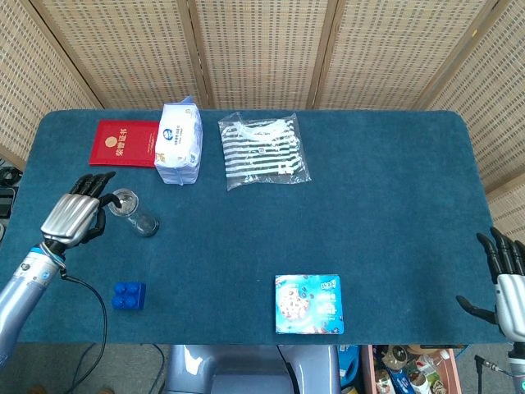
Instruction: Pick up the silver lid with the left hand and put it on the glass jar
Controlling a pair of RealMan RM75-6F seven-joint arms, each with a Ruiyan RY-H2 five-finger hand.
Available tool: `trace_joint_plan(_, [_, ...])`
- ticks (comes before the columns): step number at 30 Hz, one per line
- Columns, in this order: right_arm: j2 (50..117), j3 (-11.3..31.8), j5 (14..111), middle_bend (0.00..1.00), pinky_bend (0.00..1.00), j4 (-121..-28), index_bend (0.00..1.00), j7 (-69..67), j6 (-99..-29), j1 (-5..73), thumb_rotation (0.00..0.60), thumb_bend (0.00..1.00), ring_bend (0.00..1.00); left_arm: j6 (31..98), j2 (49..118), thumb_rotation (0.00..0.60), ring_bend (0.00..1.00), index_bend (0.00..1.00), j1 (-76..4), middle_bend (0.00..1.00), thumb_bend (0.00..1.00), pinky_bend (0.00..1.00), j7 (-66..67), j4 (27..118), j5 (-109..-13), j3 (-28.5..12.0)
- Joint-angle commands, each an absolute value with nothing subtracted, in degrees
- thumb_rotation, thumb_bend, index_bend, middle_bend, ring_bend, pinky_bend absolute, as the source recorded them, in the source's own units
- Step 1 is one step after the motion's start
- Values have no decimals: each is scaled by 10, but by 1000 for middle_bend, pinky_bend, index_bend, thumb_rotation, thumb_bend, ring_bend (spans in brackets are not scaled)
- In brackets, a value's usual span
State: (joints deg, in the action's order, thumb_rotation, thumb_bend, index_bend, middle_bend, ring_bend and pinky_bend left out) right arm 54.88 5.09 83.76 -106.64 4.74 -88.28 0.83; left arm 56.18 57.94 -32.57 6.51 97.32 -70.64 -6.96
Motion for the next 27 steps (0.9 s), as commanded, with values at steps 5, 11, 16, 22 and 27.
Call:
trace_joint_plan(5, [549, 51, 837, 0, 0, -1067, 0, 49, -882, 9, 600, 0, 0, 558, 584, 600, 0, 390, -330, 0, 862, 0, 82, 974, -703, -67])
trace_joint_plan(11, [548, 52, 836, 0, 0, -1066, 0, 48, -882, 9, 600, 0, 0, 555, 590, 600, 0, 394, -331, 0, 862, 0, 84, 972, -700, -66])
trace_joint_plan(16, [548, 52, 836, 0, 0, -1067, 0, 46, -883, 8, 600, 0, 0, 554, 593, 600, 0, 395, -332, 0, 862, 0, 85, 970, -698, -66])
trace_joint_plan(22, [548, 51, 836, 0, 0, -1066, 0, 46, -883, 8, 600, 0, 0, 551, 596, 600, 0, 395, -334, 0, 862, 0, 93, 969, -695, -64])
trace_joint_plan(27, [547, 51, 837, 0, 0, -1066, 0, 45, -884, 8, 600, 0, 0, 552, 597, 600, 0, 395, -335, 0, 862, 0, 97, 970, -692, -65])
